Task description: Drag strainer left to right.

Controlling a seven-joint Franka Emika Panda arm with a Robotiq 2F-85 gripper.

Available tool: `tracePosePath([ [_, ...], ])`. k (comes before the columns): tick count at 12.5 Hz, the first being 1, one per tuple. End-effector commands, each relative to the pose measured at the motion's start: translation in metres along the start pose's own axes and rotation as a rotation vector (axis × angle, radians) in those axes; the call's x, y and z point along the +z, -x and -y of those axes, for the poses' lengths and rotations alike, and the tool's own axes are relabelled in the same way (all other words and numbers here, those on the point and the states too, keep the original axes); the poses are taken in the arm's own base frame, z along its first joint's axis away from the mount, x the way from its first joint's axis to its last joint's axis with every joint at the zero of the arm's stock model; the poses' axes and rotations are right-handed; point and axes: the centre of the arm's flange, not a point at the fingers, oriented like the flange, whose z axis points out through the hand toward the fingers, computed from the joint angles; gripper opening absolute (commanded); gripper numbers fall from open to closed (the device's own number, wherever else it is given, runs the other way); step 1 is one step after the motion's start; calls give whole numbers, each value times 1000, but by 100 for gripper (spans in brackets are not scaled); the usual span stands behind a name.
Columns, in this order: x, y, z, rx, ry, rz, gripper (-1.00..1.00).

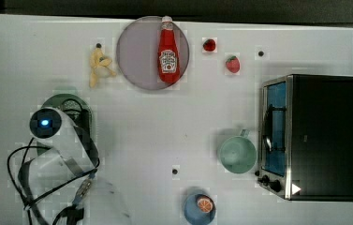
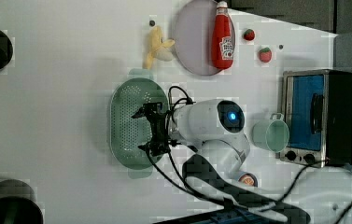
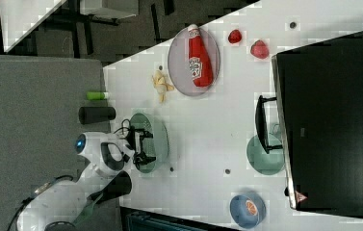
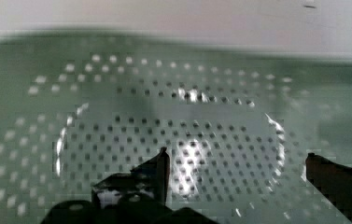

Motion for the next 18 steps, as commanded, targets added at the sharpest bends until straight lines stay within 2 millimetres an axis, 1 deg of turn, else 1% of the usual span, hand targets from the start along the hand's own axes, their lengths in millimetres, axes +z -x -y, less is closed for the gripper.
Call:
tracePosePath([
  [1,-20,-4,10,31,-85,-24,100],
  [3,-11,-17,7,35,-80,-46,100],
  [5,-10,-25,9,46,-111,-33,100],
  [8,-9,-49,14,79,-124,-46,100],
  [13,-19,-83,12,130,-127,-64,100],
  [18,-27,-124,2,160,-116,-81,100],
])
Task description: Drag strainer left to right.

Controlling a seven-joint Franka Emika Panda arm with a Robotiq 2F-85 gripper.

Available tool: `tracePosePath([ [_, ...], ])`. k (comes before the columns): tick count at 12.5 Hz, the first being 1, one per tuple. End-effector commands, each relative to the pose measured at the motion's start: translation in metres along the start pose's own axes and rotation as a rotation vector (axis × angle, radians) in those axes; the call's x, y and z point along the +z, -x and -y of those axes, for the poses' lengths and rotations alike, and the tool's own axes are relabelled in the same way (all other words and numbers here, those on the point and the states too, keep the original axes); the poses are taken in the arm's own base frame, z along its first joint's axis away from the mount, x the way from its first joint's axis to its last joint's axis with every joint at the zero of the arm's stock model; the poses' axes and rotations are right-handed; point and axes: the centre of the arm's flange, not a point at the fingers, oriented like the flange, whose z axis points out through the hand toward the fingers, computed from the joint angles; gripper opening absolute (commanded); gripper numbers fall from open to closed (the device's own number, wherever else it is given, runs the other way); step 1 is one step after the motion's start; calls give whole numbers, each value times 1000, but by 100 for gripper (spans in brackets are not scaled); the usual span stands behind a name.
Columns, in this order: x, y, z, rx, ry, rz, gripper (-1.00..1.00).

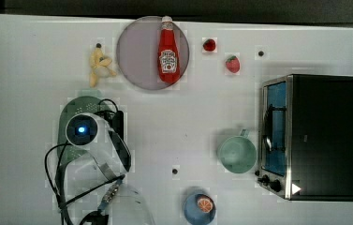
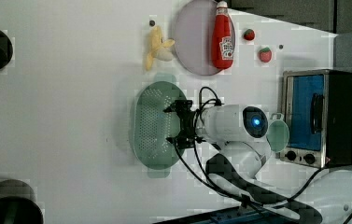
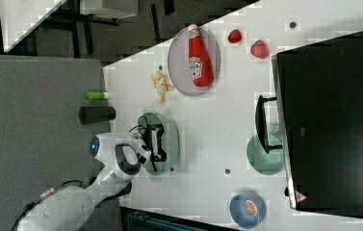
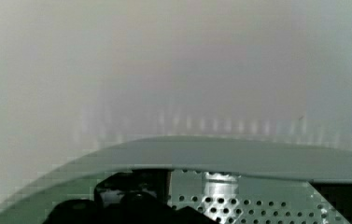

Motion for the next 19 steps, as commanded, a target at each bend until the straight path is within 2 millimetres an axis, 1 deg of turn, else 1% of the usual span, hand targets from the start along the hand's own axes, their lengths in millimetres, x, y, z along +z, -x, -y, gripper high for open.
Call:
tracePosePath([
  [1,-19,-41,16,67,-38,14,100],
  [4,-22,-74,12,52,-33,-2,100],
  [7,-26,-112,10,67,-32,-23,100],
  [13,-33,-193,14,22,-34,-66,100],
  [17,-36,-253,14,38,-41,-96,100],
  [19,-39,-278,13,16,-53,-109,100],
])
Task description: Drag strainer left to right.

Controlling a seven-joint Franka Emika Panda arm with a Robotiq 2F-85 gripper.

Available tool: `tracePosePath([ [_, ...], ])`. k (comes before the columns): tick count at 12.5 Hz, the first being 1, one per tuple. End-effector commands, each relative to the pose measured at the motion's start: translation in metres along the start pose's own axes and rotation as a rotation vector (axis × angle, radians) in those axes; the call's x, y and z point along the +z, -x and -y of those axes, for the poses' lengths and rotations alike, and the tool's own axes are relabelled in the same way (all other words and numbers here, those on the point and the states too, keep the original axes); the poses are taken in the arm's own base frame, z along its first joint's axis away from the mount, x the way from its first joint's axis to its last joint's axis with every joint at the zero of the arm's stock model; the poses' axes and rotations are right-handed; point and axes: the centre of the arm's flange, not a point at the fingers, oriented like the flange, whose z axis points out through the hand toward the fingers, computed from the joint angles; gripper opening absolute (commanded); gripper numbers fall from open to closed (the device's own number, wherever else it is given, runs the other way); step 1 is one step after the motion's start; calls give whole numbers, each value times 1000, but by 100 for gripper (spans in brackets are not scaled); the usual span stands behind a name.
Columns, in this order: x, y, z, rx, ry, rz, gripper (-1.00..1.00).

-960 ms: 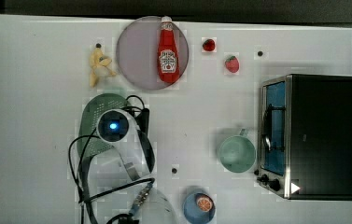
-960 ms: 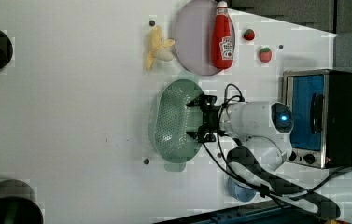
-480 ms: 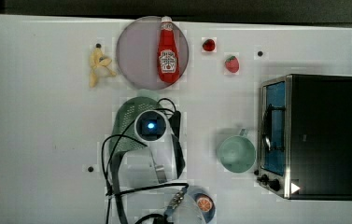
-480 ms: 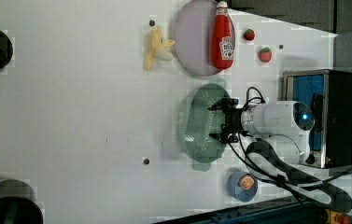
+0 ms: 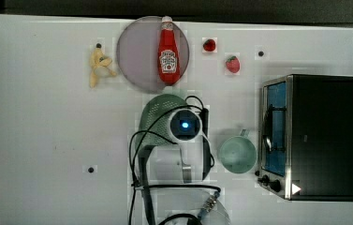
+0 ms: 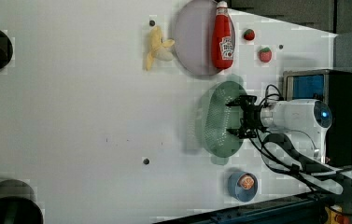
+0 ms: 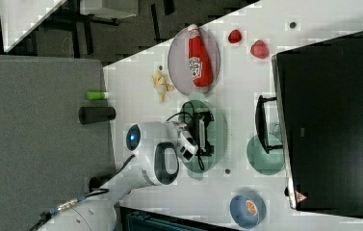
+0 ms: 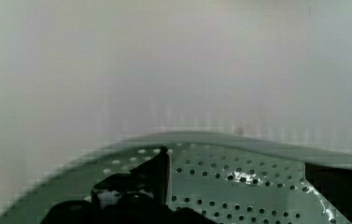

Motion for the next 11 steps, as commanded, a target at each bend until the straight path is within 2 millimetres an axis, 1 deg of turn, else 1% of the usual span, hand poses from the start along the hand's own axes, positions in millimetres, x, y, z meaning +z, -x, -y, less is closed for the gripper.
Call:
tracePosePath([
  [1,-14,-44,9,-68,-48,-27,100],
  [3,-13,-65,8,-38,-49,-38,100],
  [4,-13,-71,7,-26,-48,-41,100],
  [7,-13,-84,6,-22,-49,-48,100],
  [9,-17,-81,10,-77,-58,-49,100],
  [11,-33,-69,17,-178,-80,-49,100],
])
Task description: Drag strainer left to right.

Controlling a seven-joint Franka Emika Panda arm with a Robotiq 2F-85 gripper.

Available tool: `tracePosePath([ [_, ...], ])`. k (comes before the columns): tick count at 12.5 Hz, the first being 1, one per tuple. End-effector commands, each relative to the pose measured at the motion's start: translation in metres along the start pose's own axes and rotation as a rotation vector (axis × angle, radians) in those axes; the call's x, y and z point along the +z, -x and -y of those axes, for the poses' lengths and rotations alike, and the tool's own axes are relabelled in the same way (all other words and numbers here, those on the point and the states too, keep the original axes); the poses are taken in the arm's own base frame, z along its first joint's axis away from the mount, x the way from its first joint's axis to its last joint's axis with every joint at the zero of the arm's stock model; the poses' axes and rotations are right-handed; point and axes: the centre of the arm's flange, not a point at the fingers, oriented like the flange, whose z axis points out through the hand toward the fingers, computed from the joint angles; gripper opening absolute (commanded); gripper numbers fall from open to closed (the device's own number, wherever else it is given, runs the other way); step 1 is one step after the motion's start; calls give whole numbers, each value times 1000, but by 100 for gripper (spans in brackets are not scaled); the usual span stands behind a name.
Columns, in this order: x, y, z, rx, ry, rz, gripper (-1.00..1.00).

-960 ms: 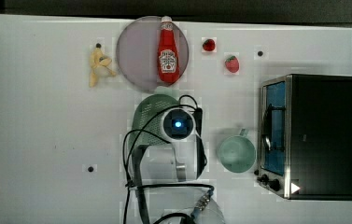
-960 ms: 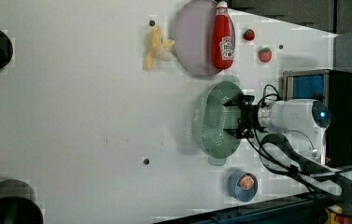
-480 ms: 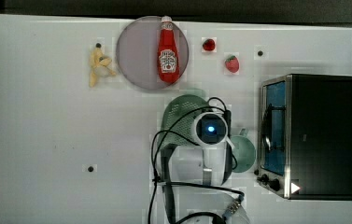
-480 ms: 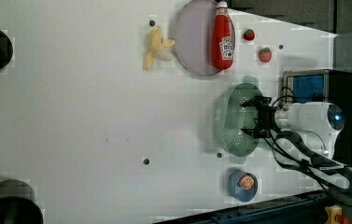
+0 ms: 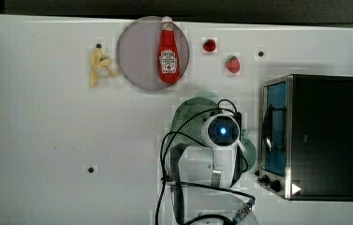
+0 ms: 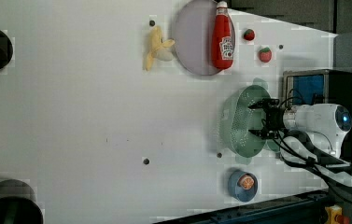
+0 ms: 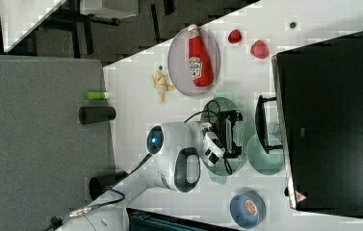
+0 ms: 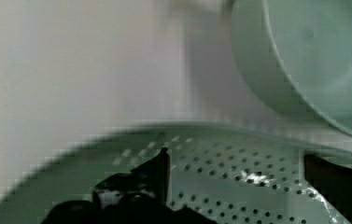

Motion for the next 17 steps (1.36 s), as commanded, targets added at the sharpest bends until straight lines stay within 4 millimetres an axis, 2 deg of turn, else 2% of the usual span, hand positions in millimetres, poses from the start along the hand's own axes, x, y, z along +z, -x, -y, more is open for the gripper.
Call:
tracePosePath([
  [1,-48,26,21,-210,-64,0,100],
  [4,-112,46,27,-318,-26,-13,100],
  [7,-199,59,29,-383,43,-36,100],
  [10,-295,58,16,-500,30,3,100],
  [12,-350,53,-2,-558,-8,70,100],
  [14,-393,47,-22,-615,-26,90,100],
  [16,-422,47,-38,-688,-21,82,100],
  [17,-431,47,-45,-704,-9,85,100],
])
